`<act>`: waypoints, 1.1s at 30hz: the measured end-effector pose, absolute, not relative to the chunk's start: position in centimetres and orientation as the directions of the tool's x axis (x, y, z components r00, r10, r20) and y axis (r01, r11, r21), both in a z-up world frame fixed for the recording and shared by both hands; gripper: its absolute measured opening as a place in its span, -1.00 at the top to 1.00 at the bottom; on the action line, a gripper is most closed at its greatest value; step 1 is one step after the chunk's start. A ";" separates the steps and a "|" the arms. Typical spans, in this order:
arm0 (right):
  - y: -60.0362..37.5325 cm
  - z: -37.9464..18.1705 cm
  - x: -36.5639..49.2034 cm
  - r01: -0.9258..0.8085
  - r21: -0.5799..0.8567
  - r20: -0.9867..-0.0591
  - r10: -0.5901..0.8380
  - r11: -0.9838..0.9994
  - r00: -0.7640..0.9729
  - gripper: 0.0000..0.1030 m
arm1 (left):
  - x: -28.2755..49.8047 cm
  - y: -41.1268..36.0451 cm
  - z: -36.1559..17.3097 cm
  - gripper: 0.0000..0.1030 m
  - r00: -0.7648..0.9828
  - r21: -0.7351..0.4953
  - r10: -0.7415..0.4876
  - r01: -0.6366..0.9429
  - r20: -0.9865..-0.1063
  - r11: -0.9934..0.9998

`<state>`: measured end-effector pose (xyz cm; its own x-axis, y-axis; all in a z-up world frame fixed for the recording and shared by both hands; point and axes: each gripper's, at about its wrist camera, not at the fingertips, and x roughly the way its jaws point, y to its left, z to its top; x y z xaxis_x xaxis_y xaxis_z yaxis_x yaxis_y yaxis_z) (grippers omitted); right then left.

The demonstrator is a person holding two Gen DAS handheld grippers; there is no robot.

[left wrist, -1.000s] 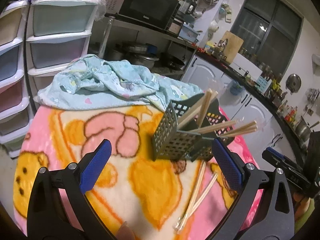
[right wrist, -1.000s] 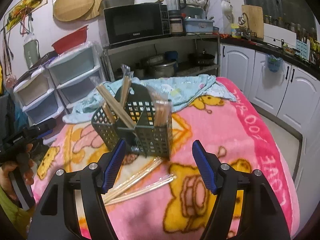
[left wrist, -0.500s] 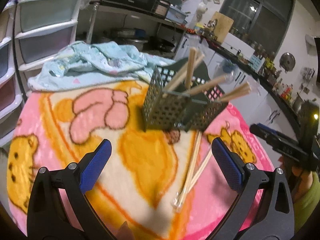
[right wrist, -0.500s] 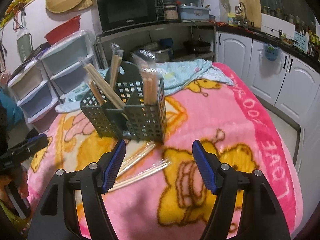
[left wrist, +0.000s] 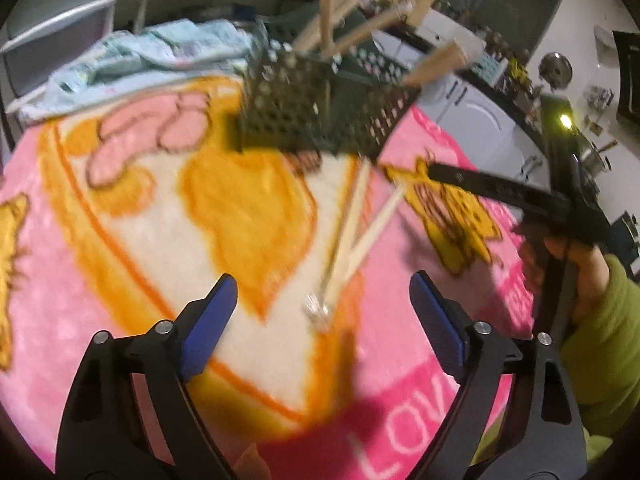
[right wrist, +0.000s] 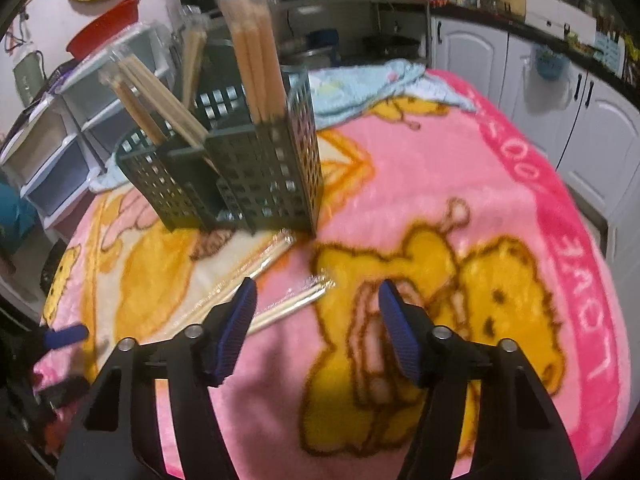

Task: Organize utensils
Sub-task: 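Lower both tools onto the last wrapped chopsticks and close their fingers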

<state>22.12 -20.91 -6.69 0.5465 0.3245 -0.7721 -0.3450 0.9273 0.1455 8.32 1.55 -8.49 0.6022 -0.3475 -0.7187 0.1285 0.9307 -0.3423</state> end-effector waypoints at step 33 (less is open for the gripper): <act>-20.5 -11.3 26.0 -0.299 0.193 -0.809 0.324 0.935 0.491 0.71 | 8.9 0.6 -11.3 0.76 0.513 -0.378 -0.378 0.108 -0.771 0.919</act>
<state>26.04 -20.48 -11.26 0.4909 0.3239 -0.8088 -0.2993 0.9345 0.1926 8.91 0.59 -11.30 0.5126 -0.3775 -0.7712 0.1083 0.9194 -0.3781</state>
